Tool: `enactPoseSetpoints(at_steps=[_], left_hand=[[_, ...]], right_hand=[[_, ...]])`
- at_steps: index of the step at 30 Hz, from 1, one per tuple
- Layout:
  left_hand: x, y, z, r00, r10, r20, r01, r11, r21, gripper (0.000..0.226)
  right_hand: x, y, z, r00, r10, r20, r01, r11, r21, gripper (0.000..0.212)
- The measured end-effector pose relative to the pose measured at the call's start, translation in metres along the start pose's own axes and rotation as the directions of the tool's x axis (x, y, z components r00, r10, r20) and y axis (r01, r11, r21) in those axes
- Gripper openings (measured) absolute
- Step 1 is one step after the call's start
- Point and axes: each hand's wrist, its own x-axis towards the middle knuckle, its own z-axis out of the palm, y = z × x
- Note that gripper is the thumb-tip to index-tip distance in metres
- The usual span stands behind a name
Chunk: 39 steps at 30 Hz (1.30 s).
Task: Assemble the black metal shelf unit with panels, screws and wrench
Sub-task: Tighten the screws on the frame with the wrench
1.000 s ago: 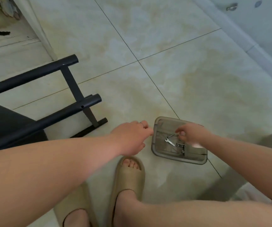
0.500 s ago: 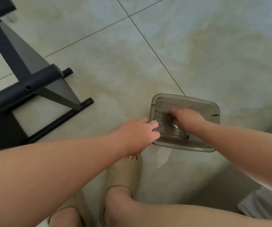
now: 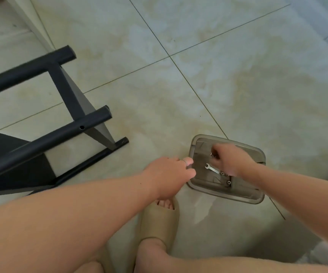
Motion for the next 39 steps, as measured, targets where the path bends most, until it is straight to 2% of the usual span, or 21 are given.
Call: enactPoseSetpoints(at_steps=[3,6,9,12,17,21,27,31,33,37,39], left_hand=[[-0.027,-0.014,-0.033,0.998,-0.055,-0.004,0.055,0.997,0.061,0.036],[-0.062,-0.027,-0.069,0.985,-0.173,-0.028,0.174,0.983,0.057,0.031],[-0.105,-0.041,-0.094,0.933,-0.341,-0.113,0.331,0.939,-0.092,0.027],[-0.15,-0.051,-0.11,0.854,-0.487,-0.182,0.433,0.86,-0.27,0.023],[-0.215,-0.063,-0.118,0.712,-0.669,-0.214,0.48,0.686,-0.547,0.015],[-0.246,-0.072,-0.112,0.641,-0.746,-0.183,0.523,0.598,-0.608,0.026],[-0.265,-0.097,-0.097,0.631,-0.773,-0.071,0.594,0.539,-0.598,0.045],[-0.264,-0.111,-0.092,0.649,-0.76,-0.008,0.604,0.522,-0.603,0.049],[-0.259,-0.115,-0.092,0.663,-0.749,0.013,0.606,0.527,-0.596,0.048],[-0.243,-0.12,-0.089,0.704,-0.709,0.041,0.566,0.525,-0.636,0.039],[-0.231,-0.125,-0.086,0.711,-0.7,0.068,0.522,0.459,-0.719,0.027]], right_hand=[[-0.018,-0.031,-0.039,0.993,-0.053,-0.107,0.07,0.984,0.165,0.017],[-0.038,-0.071,-0.08,0.97,-0.066,-0.234,0.125,0.961,0.248,0.002],[-0.062,-0.116,-0.12,0.948,-0.105,-0.299,0.188,0.946,0.265,0.006],[-0.091,-0.166,-0.154,0.931,-0.157,-0.329,0.261,0.917,0.301,0.013],[-0.132,-0.243,-0.173,0.92,-0.159,-0.357,0.31,0.854,0.418,0.011],[-0.152,-0.282,-0.167,0.916,-0.135,-0.377,0.324,0.804,0.499,0.015],[-0.152,-0.297,-0.164,0.946,-0.056,-0.319,0.262,0.713,0.651,0.014],[-0.141,-0.294,-0.164,0.965,0.017,-0.263,0.213,0.537,0.816,0.014],[-0.133,-0.29,-0.162,0.972,0.01,-0.235,0.201,0.484,0.852,0.018],[-0.115,-0.279,-0.154,0.979,-0.046,-0.199,0.195,0.497,0.845,0.013],[-0.107,-0.273,-0.148,0.978,-0.059,-0.198,0.199,0.526,0.827,0.01]])
